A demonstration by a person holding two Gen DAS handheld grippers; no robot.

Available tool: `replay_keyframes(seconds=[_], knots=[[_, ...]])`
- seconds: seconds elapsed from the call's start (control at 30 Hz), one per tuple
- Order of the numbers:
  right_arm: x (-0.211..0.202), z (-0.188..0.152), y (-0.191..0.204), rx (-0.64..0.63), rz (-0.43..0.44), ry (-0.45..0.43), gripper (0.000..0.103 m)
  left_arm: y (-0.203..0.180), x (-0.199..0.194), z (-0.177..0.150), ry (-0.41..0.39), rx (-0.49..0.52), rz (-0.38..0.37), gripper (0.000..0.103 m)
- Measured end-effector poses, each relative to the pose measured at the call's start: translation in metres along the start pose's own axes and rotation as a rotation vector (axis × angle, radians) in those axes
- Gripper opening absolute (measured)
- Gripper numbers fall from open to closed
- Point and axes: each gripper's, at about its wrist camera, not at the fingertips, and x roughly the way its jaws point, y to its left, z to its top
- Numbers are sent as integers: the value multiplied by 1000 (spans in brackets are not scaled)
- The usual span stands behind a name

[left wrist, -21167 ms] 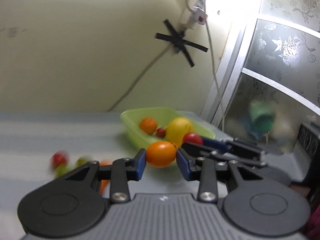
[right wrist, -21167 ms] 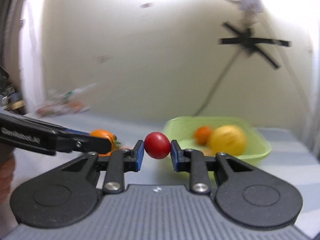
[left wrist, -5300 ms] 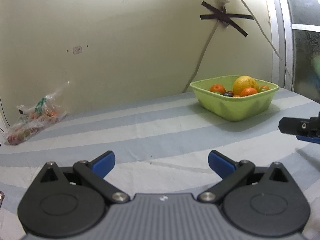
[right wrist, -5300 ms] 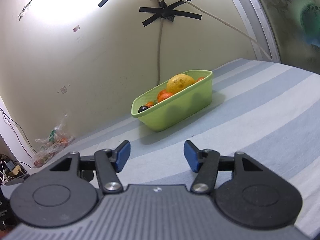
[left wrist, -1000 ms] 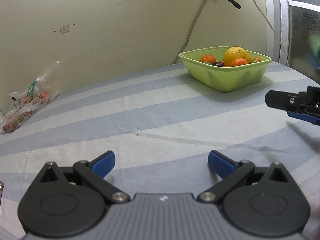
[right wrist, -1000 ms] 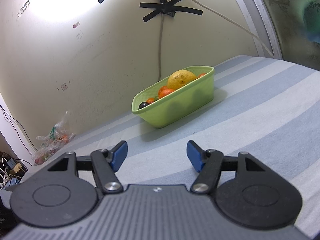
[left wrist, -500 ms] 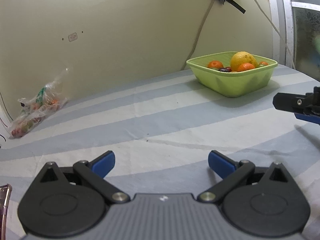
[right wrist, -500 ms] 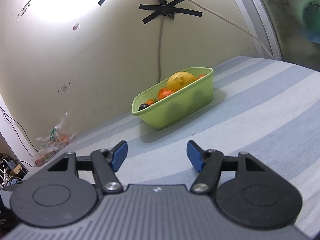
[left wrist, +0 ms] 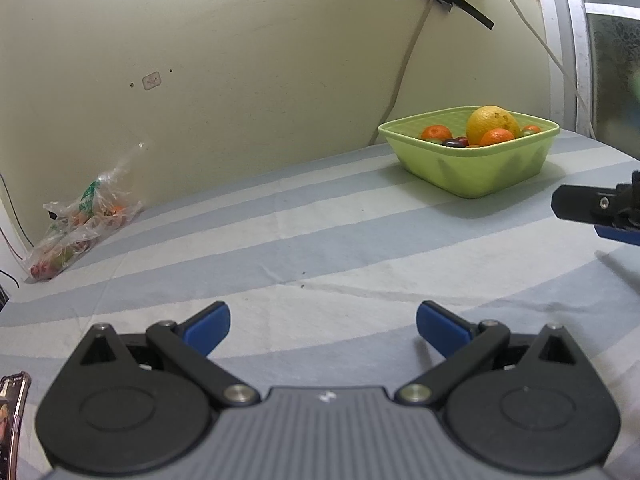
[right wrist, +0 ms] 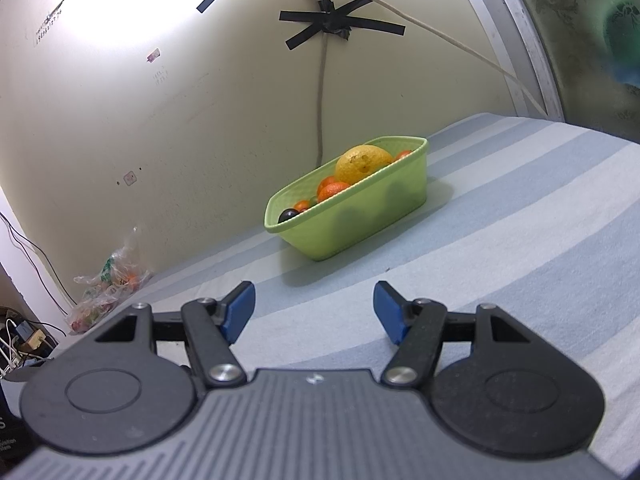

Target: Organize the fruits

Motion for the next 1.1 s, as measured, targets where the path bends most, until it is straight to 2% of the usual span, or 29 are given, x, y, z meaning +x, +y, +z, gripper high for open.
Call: replay_keyframes(seconds=[1.1], knots=[[0, 0, 0, 0, 1, 0, 68, -1, -4, 0, 8, 6, -50, 103]])
